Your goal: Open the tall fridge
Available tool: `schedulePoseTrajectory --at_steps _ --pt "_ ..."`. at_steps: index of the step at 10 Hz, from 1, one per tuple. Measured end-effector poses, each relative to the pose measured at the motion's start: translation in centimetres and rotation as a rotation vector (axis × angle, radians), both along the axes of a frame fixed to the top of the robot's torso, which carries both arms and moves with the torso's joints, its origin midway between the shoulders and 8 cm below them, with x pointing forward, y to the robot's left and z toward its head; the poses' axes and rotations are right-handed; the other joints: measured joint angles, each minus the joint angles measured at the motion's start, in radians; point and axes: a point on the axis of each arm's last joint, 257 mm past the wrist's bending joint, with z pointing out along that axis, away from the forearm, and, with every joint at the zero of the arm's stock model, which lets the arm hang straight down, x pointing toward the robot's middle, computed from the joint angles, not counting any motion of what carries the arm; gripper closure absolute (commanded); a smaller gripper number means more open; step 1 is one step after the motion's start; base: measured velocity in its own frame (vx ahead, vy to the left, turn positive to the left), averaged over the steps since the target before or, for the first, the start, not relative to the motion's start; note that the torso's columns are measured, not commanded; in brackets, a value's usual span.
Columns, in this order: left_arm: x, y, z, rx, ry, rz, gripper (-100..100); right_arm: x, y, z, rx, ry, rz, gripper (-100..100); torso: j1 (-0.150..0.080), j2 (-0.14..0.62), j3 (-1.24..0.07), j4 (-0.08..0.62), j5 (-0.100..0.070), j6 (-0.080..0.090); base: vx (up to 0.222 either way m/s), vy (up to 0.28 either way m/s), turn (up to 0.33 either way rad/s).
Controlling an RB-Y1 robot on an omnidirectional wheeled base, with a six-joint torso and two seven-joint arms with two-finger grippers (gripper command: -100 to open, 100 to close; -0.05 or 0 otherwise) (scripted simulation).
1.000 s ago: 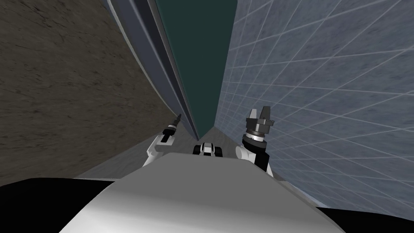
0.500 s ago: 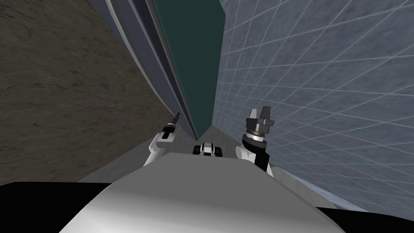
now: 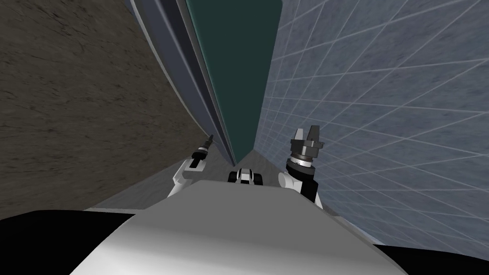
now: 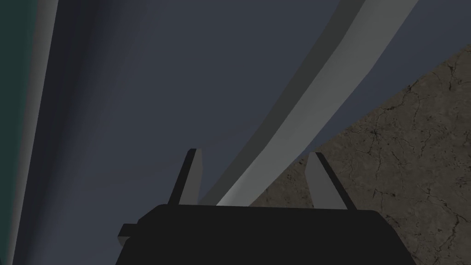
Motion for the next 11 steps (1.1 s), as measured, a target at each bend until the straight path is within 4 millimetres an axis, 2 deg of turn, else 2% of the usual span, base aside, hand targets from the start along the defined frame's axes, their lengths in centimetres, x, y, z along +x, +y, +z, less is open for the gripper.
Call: schedulePoseTrajectory --at_steps 4,11 --pt "0.1 -1.4 -0.2 -0.003 0.004 -0.048 100 0.0 0.0 0.0 -0.001 0.000 0.000 0 0.014 0.000 0.000 0.007 -0.002 -0.002 -0.106 0.205 -0.080" --pt "0.0 -4.6 -0.8 -0.010 0.026 -0.169 100 0.0 0.0 0.0 -0.001 0.000 0.000 0 0.010 -0.017 -0.013 0.009 -0.007 0.001 -0.164 0.304 -0.091"
